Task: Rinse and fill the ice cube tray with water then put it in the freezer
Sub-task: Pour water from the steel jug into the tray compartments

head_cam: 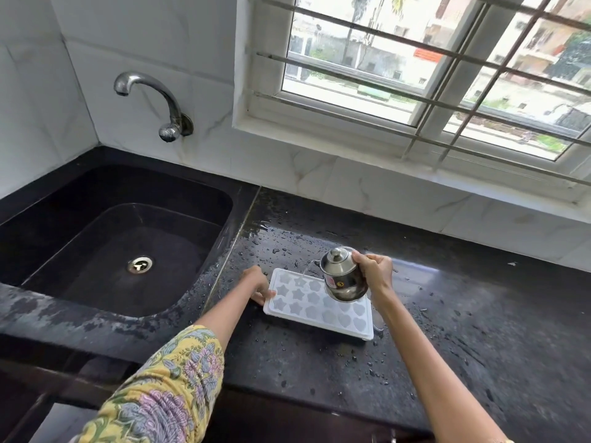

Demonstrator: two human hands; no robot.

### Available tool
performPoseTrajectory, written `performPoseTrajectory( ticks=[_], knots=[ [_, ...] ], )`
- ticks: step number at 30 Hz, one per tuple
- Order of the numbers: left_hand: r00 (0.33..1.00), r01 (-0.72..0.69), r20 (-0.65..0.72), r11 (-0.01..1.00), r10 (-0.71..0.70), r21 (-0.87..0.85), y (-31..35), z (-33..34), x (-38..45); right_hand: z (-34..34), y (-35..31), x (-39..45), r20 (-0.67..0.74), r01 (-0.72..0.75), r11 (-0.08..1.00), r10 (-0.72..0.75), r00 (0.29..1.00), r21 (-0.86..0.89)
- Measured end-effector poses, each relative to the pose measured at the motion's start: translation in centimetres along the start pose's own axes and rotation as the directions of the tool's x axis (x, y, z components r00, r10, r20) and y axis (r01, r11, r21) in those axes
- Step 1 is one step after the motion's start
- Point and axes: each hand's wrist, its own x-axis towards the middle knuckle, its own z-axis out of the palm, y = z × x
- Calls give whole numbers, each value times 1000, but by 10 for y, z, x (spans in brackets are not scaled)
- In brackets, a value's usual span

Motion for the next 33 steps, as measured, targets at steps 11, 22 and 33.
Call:
performPoseTrajectory(
  ticks=[11,22,33],
  knots=[
    [999,-17,-33,1000,17,-6,-1,1,-1,-14,-10,-2,-33,-13,979,20,999,203],
    [998,-19,-57,1000,19,-13,2,3,1,-25,-5,-7,-63,-11,994,18,998,110],
    [999,5,-49,1000,-6,-30,6,1,-5,-27,-3,-6,-85,-25,997,31,996,74]
  ],
)
